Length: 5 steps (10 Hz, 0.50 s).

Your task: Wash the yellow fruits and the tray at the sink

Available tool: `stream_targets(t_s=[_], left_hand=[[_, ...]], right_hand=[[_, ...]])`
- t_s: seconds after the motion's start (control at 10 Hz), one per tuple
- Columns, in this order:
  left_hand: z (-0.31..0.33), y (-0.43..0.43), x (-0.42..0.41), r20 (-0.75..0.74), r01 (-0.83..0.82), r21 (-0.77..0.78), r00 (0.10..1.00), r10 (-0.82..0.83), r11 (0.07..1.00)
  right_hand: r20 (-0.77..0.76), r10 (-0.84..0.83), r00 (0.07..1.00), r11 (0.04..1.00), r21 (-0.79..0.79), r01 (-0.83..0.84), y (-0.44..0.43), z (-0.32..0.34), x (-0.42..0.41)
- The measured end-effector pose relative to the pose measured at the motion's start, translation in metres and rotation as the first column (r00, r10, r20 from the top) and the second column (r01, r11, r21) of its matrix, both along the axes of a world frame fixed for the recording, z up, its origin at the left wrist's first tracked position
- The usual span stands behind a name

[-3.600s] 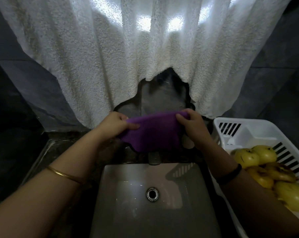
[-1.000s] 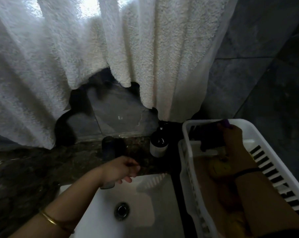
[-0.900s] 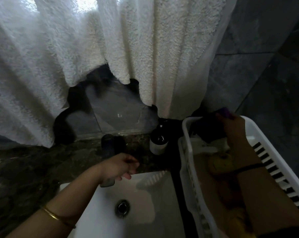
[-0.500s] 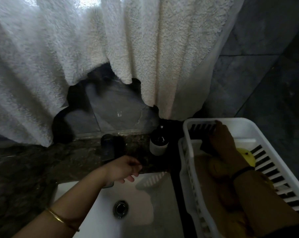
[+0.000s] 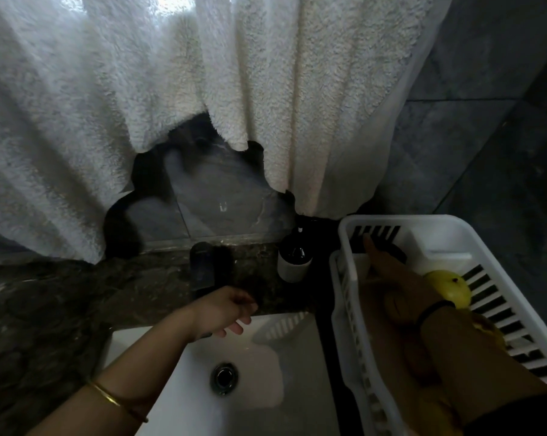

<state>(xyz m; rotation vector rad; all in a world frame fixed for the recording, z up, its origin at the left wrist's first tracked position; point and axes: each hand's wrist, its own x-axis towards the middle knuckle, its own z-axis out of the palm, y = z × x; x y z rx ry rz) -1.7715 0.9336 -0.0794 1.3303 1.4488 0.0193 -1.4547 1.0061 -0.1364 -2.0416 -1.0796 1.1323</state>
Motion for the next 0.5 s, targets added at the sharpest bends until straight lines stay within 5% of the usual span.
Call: stream_targets(t_s=[0.2,0.5], left_hand=[[0.004,-0.006,-0.004,0.006,-0.018,-0.006,1.0,0.018,1.0],[0.002,-0.019,-0.02,-0.01,-0.031,-0.006,0.999,0.03,1.0]], right_hand=[[-0.073,-0.057,0.996,0.998,-0.002,0.057,0.0,0.001,-0.003],[0.346,0.04,0.937,0.991,0.106,-0.081,-0.017,0.034,-0.002]])
